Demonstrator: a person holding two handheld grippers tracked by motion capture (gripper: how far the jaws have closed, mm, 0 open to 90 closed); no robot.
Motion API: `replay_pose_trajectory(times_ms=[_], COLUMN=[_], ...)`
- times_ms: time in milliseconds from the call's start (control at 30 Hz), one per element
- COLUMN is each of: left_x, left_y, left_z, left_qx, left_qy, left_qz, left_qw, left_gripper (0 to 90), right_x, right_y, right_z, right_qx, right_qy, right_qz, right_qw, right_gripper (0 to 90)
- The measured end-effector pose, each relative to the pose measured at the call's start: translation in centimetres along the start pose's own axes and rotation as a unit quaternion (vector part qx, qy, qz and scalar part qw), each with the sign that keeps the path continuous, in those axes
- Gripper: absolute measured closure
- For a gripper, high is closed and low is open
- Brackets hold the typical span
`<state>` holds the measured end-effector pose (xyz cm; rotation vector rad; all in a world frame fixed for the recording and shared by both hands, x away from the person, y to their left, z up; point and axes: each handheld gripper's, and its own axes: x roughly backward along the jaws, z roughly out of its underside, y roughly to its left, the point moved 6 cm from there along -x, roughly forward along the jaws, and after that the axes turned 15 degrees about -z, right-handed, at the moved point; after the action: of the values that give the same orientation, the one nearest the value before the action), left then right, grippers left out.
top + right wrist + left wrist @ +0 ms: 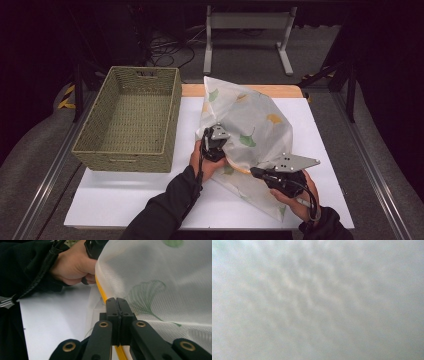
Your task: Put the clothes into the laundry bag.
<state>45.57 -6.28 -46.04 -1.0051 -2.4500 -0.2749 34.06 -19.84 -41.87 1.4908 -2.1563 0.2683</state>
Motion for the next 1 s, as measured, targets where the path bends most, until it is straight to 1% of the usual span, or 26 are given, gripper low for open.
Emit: replay_pose_trajectory(times_ms=[33,67,100,167,200,267,300,333,400,433,467,500,533,567,600,633,700,733,800,833,867,933,1000], left_x=[0.0,0.0,-0.2,-1.0,-1.5,-2.5,-2.8,-3.0,-3.1,-3.0,-2.9,-2.5,-2.5,-2.2,-1.6,-1.1,0.2,1.1,2.5,3.2,3.7,5.0,5.4], left_y=[-0.2,-0.7,-0.9,-1.5,-1.6,-1.1,-0.7,-0.3,0.7,0.9,1.0,1.1,1.1,1.0,1.1,1.4,1.7,1.8,2.1,2.2,2.3,2.6,2.7], left_z=[-0.4,-1.0,-1.2,-1.4,-1.2,-0.7,-0.4,-0.2,0.3,0.5,0.5,0.7,0.7,0.9,1.2,1.4,2.1,2.6,3.5,4.0,4.4,5.2,5.8], left_qx=[0.003,0.016,0.019,-0.001,-0.003,0.004,0.001,0.005,0.029,0.030,0.021,0.006,0.006,0.004,-0.006,-0.014,-0.018,-0.014,-0.018,-0.020,-0.024,-0.034,-0.043], left_qy=[-0.010,-0.028,-0.035,-0.035,-0.034,-0.026,-0.023,-0.021,-0.016,-0.014,-0.014,-0.013,-0.013,-0.010,-0.006,-0.004,0.007,0.012,0.028,0.033,0.038,0.047,0.060], left_qz=[0.003,0.016,0.021,0.001,-0.005,-0.011,-0.021,-0.023,-0.026,-0.022,-0.023,-0.026,-0.026,-0.017,-0.012,-0.014,-0.017,-0.020,-0.027,-0.032,-0.034,-0.045,-0.047], left_qw=[0.9999,0.9994,0.9990,0.9994,0.9994,0.9996,0.9995,0.9995,0.9991,0.9992,0.9994,0.9996,0.9996,0.9998,0.9999,0.9998,0.9997,0.9996,0.9991,0.9988,0.9984,0.9973,0.9962], left_gripper=[72.6,72.6,72.7,72.7,72.6,72.6,72.6,72.5,71.5,71.1,69.8,68.7,66.0,66.0,57.4,57.4,50.2,45.9,34.4,31.0,29.4,29.2,29.4], right_x=[0.0,0.0,0.0,0.0,-0.1,-0.1,-0.1,-0.2,-0.2,-0.3,-0.2,-0.1,-0.1,0.0,0.5,0.5,1.0,1.2,1.7,1.9,2.1,2.5,2.9], right_y=[0.1,0.2,0.3,0.5,0.6,0.7,0.7,0.8,0.6,0.4,0.2,0.0,0.0,-0.3,-0.6,-0.6,-0.8,-0.9,-1.1,-1.1,-1.2,-1.4,-1.5], right_z=[-0.1,-0.1,-0.2,-0.3,-0.3,-0.2,0.0,0.2,0.7,0.9,1.1,1.2,1.2,1.3,1.2,1.2,1.0,0.9,0.8,0.8,0.7,0.7,0.7], right_qx=[0.001,0.002,0.005,0.008,0.010,0.011,0.011,0.011,0.006,0.002,-0.001,-0.004,-0.004,-0.009,-0.013,-0.013,-0.016,-0.016,-0.018,-0.020,-0.021,-0.024,-0.028], right_qy=[-0.002,-0.001,-0.002,0.001,0.003,0.007,0.014,0.022,0.036,0.044,0.047,0.047,0.047,0.047,0.035,0.035,0.026,0.023,0.014,0.010,0.006,0.001,-0.005], right_qz=[0.000,-0.002,-0.005,-0.008,-0.011,-0.015,-0.023,-0.027,-0.022,-0.021,-0.016,-0.013,-0.013,-0.005,0.006,0.006,0.017,0.020,0.030,0.033,0.037,0.042,0.046], right_qw=[1.0000,1.0000,1.0000,0.9999,0.9999,0.9998,0.9996,0.9993,0.9991,0.9988,0.9988,0.9988,0.9988,0.9988,0.9993,0.9993,0.9994,0.9994,0.9993,0.9992,0.9991,0.9988,0.9985], right_gripper=[89.6,89.7,89.7,89.7,89.7,89.8,89.8,89.8,89.8,89.9,89.8,89.9,89.9,89.9,89.9,89.9,90.0,89.9,90.0,90.0,90.0,90.0,90.0])
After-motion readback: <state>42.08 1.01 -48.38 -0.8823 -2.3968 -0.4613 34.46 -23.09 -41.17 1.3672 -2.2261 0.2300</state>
